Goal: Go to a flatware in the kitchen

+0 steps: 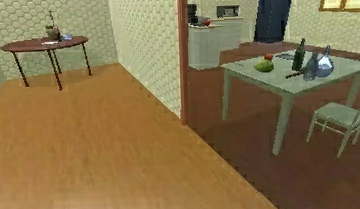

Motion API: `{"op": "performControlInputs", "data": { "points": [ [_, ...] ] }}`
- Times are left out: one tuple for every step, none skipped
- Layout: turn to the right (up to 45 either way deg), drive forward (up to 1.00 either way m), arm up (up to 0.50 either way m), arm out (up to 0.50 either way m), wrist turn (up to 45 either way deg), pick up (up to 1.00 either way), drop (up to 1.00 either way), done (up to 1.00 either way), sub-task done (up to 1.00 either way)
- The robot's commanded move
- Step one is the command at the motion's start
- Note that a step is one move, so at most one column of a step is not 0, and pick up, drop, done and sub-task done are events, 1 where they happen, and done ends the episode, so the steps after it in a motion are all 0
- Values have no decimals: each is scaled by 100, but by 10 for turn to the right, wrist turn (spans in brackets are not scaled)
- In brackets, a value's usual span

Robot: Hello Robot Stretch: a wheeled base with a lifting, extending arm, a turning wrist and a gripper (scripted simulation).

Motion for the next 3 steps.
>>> {"op": "performControlInputs", "data": {
  "points": [
    [270, 0, 0, 0, 0, 0, 0, 0, 0],
    [0, 100, 0, 0, 0, 0, 0, 0, 0],
    [150, 0, 0, 0, 0, 0, 0, 0, 0]
  ]
}}
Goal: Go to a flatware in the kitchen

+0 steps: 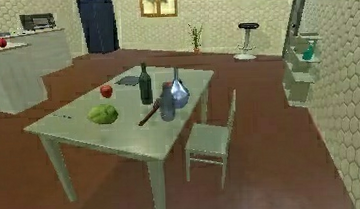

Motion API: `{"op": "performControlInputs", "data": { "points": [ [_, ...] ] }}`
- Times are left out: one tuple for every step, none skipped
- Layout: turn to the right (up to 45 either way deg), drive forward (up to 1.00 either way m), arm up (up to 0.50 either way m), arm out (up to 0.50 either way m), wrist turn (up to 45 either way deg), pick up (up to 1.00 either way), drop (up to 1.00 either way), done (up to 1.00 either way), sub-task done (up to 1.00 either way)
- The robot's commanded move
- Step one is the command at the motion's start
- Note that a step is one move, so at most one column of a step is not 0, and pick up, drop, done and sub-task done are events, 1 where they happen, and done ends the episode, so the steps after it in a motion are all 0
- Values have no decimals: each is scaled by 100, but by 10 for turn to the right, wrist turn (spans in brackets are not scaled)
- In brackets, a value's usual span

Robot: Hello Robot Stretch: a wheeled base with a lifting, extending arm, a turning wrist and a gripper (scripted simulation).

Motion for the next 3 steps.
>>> {"op": "performControlInputs", "data": {
  "points": [
    [0, 5, 0, 0, 0, 0, 0, 0, 0],
    [330, 0, 0, 0, 0, 0, 0, 0, 0],
    [0, 50, 0, 0, 0, 0, 0, 0, 0]
  ]
}}
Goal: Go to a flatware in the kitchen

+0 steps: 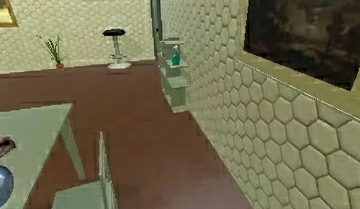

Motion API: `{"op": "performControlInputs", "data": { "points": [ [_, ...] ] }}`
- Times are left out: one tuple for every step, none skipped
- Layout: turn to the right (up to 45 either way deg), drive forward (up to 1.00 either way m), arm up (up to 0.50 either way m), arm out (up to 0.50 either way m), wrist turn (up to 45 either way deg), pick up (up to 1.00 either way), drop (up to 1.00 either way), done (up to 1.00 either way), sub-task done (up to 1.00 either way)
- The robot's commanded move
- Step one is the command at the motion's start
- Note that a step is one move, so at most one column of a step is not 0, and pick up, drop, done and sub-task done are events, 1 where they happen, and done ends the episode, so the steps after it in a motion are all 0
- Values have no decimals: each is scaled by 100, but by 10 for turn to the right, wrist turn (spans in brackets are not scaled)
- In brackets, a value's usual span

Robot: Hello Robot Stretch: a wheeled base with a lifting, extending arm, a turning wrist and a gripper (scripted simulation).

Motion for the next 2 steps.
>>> {"op": "performControlInputs", "data": {
  "points": [
    [-60, 0, 0, 0, 0, 0, 0, 0, 0],
    [0, 55, 0, 0, 0, 0, 0, 0, 0]
  ]
}}
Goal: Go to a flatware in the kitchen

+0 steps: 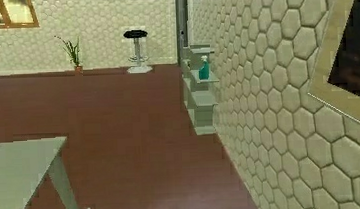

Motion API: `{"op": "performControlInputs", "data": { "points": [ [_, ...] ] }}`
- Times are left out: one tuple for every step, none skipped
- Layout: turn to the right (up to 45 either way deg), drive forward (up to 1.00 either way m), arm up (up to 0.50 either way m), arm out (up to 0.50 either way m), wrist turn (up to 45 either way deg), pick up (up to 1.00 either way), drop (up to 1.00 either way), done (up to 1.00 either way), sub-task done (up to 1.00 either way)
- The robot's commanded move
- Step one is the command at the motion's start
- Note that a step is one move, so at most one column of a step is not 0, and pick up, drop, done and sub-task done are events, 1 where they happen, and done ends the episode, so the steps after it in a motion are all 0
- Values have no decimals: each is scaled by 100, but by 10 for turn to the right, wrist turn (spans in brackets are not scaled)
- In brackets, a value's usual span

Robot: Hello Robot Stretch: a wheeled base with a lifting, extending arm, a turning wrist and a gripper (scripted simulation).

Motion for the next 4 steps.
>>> {"op": "performControlInputs", "data": {
  "points": [
    [-60, 0, 0, 0, 0, 0, 0, 0, 0],
    [-30, 0, 0, 0, 0, 0, 0, 0, 0],
    [450, 0, 0, 0, 0, 0, 0, 0, 0],
    [450, 0, 0, 0, 0, 0, 0, 0, 0]
  ]
}}
